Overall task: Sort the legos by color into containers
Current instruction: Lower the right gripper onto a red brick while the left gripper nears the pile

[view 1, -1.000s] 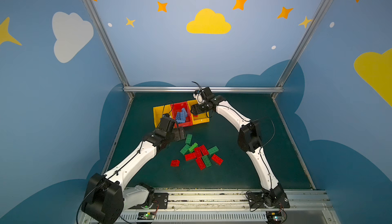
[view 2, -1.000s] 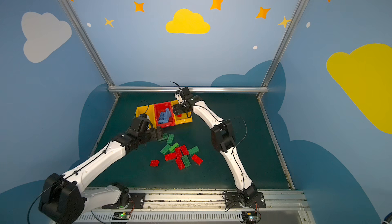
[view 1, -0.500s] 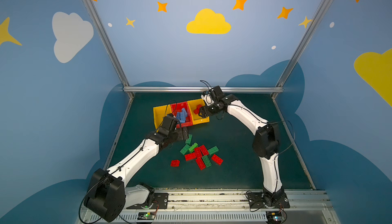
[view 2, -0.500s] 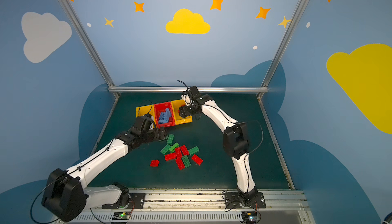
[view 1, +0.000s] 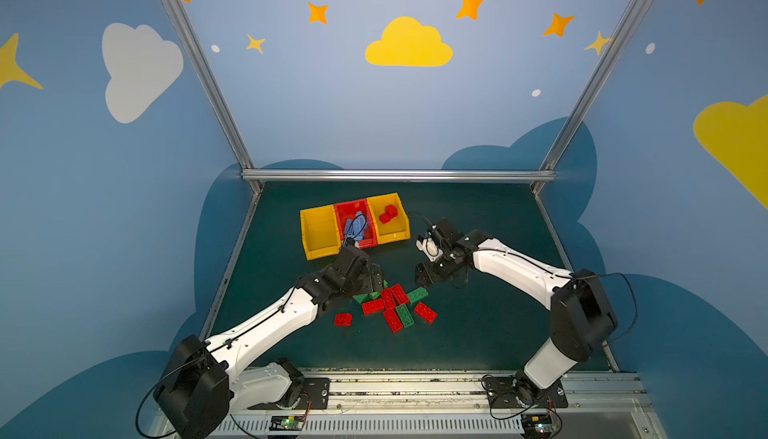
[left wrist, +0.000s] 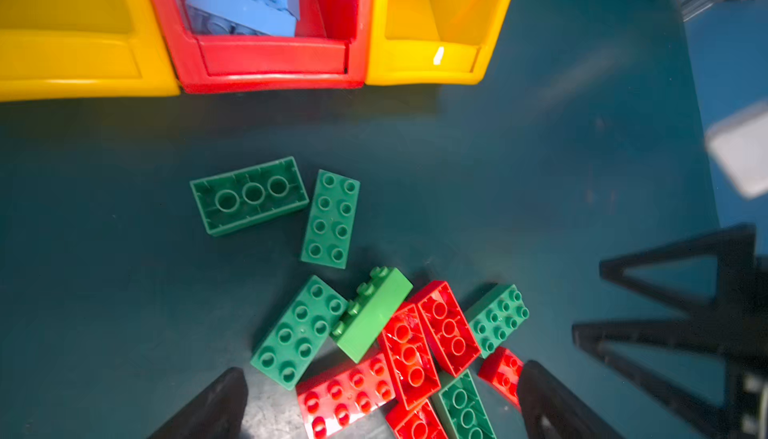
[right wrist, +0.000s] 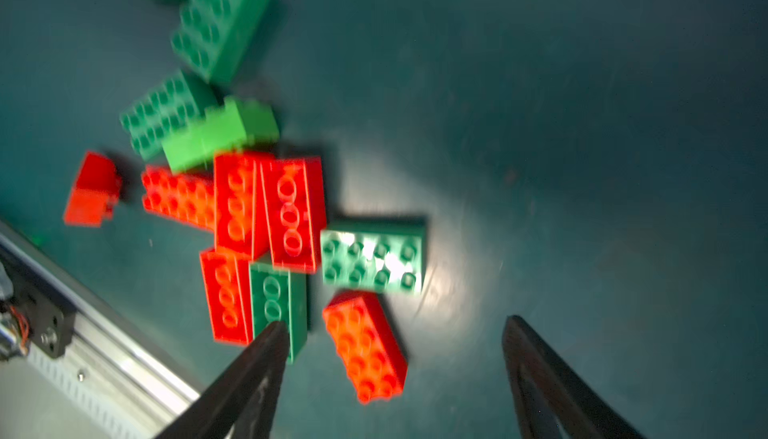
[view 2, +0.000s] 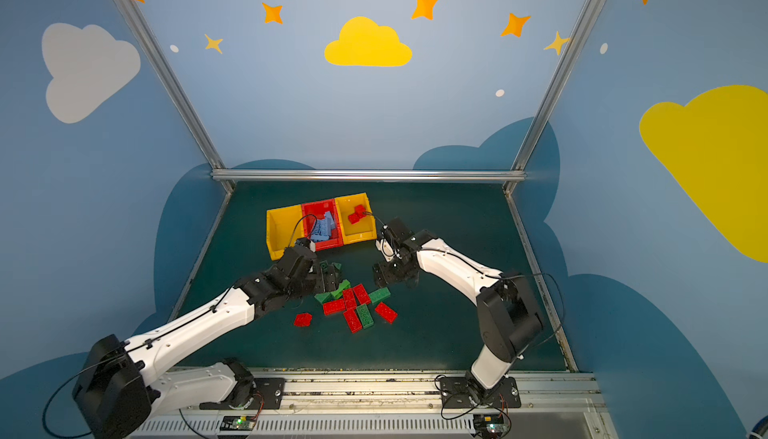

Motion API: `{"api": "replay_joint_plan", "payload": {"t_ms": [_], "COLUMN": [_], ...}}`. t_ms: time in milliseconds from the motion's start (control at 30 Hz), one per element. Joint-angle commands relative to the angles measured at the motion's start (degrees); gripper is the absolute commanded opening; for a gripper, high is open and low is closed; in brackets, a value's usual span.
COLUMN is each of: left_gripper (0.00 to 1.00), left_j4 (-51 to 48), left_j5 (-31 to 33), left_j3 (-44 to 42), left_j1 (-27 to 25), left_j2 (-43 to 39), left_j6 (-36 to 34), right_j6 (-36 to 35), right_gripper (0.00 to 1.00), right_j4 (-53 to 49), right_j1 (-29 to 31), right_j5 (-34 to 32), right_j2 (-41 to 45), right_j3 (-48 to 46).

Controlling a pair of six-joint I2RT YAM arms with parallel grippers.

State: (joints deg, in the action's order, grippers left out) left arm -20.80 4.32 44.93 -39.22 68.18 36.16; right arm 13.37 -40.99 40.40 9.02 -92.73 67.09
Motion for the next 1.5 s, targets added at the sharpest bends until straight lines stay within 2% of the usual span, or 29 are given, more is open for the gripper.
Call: {"api": "replay_joint_plan", "payload": {"t_ms": [0,333,800,1100,1467], "left_gripper": [1.0,1.0,1.0,1.0,1.0], "left_j4": [0.2,2.7,0.9,-0.2,-0.6], "left_j5": [2.8,2.0,2.6,3.6,6.8], "left_j3": [-0.6,2.2,6.1,4.3,0.3], "left_j1": [-1.7,-3.1,-3.1,-3.1,-3.1], "left_j2": [0.5,5.7,8.7,5.9,0.1], "left_j6": [2.1,1.2,-1.9,-1.8,0.9], "right_j6": [3.7,5.8,3.2,4.6,5.7], "right_gripper": [0.78,0.68,0.58,0.55,0.46], "right_j4": [0.4,2.1,3.9,5.1,5.2], "right_j1": [1.8,3.9,6.5,9.1,9.8], "right_j5": [-0.9,-1.3,1.2,0.3,-2.2], "right_j2": [3.9,5.2,-1.1,-4.2,-8.1], "right_j3": [-4.2,-11.4,-9.1,-7.8,-6.2]}}
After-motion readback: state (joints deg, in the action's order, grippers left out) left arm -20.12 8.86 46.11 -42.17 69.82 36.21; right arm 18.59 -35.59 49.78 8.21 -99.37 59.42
